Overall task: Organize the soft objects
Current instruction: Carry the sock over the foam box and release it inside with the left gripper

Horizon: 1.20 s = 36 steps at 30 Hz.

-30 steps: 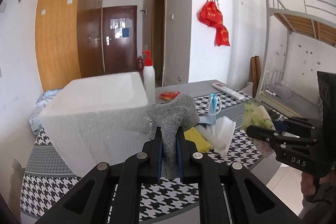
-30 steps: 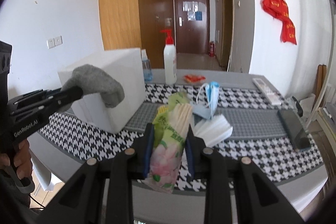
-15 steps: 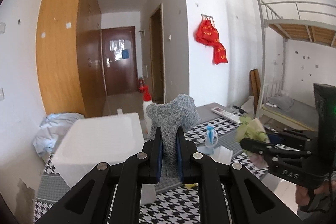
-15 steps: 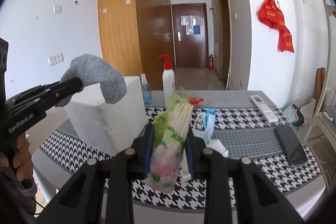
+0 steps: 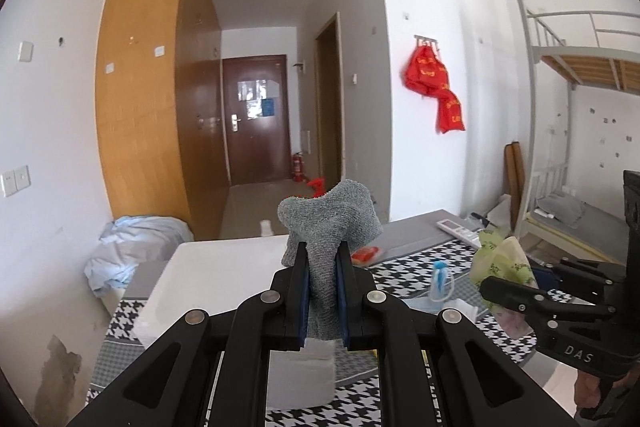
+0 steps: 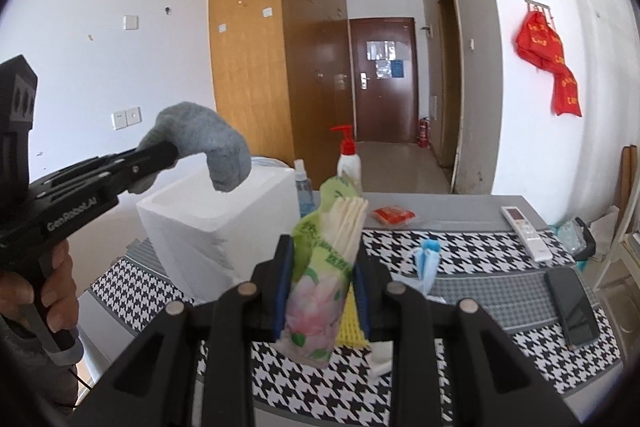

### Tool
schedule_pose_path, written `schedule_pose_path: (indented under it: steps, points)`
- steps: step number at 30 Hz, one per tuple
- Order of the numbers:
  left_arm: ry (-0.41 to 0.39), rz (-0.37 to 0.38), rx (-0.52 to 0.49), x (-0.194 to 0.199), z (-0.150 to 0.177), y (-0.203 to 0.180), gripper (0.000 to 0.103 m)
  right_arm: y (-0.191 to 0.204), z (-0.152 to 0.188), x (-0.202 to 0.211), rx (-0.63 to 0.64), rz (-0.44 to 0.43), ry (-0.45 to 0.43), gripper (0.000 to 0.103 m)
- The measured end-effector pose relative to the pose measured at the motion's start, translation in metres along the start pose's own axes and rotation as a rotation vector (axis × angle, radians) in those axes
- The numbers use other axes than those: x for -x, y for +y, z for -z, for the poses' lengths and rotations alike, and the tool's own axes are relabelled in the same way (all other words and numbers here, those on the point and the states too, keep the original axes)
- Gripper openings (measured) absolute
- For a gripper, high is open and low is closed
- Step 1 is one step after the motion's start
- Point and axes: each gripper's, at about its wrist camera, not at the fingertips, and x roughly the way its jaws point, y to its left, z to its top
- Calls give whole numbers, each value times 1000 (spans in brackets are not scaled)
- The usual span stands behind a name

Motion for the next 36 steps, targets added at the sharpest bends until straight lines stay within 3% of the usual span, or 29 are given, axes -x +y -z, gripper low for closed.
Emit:
schedule_pose_path:
  steps: [16, 36]
  points:
    - [68, -104, 69, -23, 2, 35, 12, 27, -10, -35, 47, -101, 33, 32]
    - [202, -144, 119, -74, 10, 65, 15, 39, -16, -47, 66, -64, 62, 32]
